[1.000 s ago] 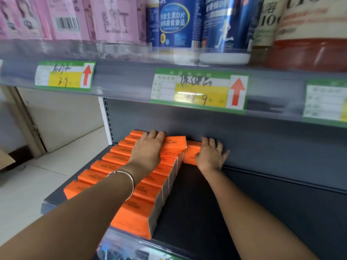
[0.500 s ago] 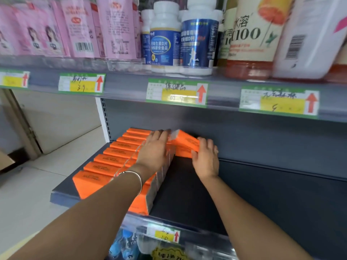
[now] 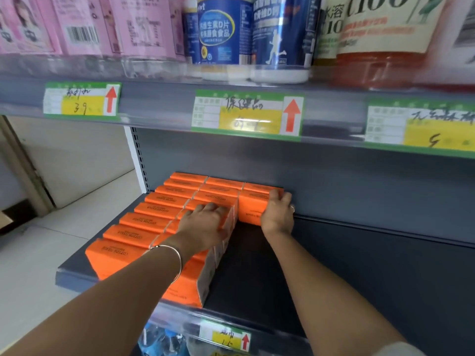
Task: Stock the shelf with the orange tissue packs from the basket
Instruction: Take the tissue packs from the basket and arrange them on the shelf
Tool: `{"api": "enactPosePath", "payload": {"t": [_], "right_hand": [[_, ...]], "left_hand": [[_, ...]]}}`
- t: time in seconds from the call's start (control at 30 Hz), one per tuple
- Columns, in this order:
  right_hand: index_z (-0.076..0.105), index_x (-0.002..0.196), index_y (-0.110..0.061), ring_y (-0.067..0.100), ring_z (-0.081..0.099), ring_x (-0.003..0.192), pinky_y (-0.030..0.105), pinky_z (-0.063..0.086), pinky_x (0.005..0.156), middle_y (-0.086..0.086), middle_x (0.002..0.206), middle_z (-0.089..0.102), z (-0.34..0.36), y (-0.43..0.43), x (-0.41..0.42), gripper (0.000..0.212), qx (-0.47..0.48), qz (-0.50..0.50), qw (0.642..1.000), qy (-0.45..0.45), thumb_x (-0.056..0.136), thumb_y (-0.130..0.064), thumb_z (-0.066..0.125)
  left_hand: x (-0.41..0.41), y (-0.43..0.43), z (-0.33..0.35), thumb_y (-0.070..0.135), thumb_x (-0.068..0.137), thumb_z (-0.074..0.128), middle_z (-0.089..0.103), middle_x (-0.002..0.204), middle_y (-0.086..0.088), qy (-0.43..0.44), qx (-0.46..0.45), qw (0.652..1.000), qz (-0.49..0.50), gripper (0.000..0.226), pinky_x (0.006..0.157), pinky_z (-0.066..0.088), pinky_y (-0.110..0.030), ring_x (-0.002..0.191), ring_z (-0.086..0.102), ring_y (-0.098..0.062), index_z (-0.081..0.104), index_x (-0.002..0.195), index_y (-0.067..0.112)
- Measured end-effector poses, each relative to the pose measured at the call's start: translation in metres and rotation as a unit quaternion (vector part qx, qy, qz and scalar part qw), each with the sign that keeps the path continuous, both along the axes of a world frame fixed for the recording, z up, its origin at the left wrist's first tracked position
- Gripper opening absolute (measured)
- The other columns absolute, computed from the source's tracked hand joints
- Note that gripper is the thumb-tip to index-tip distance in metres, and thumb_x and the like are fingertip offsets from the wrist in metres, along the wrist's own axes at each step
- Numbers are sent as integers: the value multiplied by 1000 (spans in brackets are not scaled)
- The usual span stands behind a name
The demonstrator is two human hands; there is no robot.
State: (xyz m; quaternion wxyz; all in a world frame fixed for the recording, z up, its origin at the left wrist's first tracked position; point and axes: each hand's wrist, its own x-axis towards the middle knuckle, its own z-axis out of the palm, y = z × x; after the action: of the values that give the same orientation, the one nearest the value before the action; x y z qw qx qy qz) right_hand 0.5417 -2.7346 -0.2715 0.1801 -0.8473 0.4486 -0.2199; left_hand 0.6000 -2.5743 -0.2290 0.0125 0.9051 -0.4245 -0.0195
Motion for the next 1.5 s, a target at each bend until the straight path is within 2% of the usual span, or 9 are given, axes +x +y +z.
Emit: {"api": "enactPosePath", "payload": {"t": [0.1,0.17,0.27,0.37,0.6,0.77,0.87,1.13,1.5], "right_hand": [[41,133,-15,35,39,121,41,53,79,14,137,28,-7,2,5,50,-16,-1,1000,-24,88,3,52],[39,136,-15,34,37,124,41,52,86,13,140,27,-11,6,3,53,-27,21,999,-10,88,-1,55],[29,145,-17,34,29,134,46,37,107,11,147,25,-10,13,-5,66,-48,59,996,48,86,-13,61],[23,148,-20,32,17,142,51,24,113,8,151,23,0,26,-17,72,-50,77,992,91,87,-18,61],[34,143,-22,33,31,133,45,38,103,8,145,32,40,89,-47,51,-91,223,967,81,94,-23,49],[40,139,-21,33,41,125,44,40,101,8,136,43,63,163,-57,44,-146,332,929,77,97,-29,46],[42,138,-21,31,43,126,42,42,100,7,136,45,64,215,-55,42,-161,405,894,99,97,-30,45],[49,129,-19,31,51,118,40,45,93,10,127,52,23,341,-19,36,-171,522,812,198,95,-30,48],[51,128,-20,33,50,121,41,45,92,11,129,52,-77,405,23,35,-74,590,733,331,93,-29,49]], "left_hand": [[2,-2,-3,43,91,49,29,149,0,-10,2,1000,-3,62,110,26,-43,137,27,-25,25,147,28],[3,-1,-4,44,91,48,28,150,0,-12,4,1000,-8,63,110,25,-43,137,27,-25,24,147,28],[-2,4,-4,45,93,45,26,151,1,9,-4,1000,-9,61,110,25,-43,138,26,-25,24,147,28],[-12,15,2,46,94,42,28,151,1,12,-21,1000,-12,57,110,26,-43,139,27,-25,27,146,28],[-29,75,39,38,93,51,40,145,-1,23,-63,997,-36,50,109,34,-42,134,38,-24,40,140,26],[-39,165,48,34,94,53,54,133,0,21,-35,998,-40,41,101,40,-33,121,51,-20,49,134,25],[-38,239,33,34,95,50,54,132,5,21,-5,1000,20,37,100,40,-32,121,51,-18,51,131,26],[-22,411,-33,33,94,51,60,122,0,94,1,978,188,32,96,45,-35,112,55,-20,56,124,23],[-15,458,-151,29,91,51,59,123,4,224,3,940,256,31,99,43,-34,118,54,-20,58,122,26]]}}
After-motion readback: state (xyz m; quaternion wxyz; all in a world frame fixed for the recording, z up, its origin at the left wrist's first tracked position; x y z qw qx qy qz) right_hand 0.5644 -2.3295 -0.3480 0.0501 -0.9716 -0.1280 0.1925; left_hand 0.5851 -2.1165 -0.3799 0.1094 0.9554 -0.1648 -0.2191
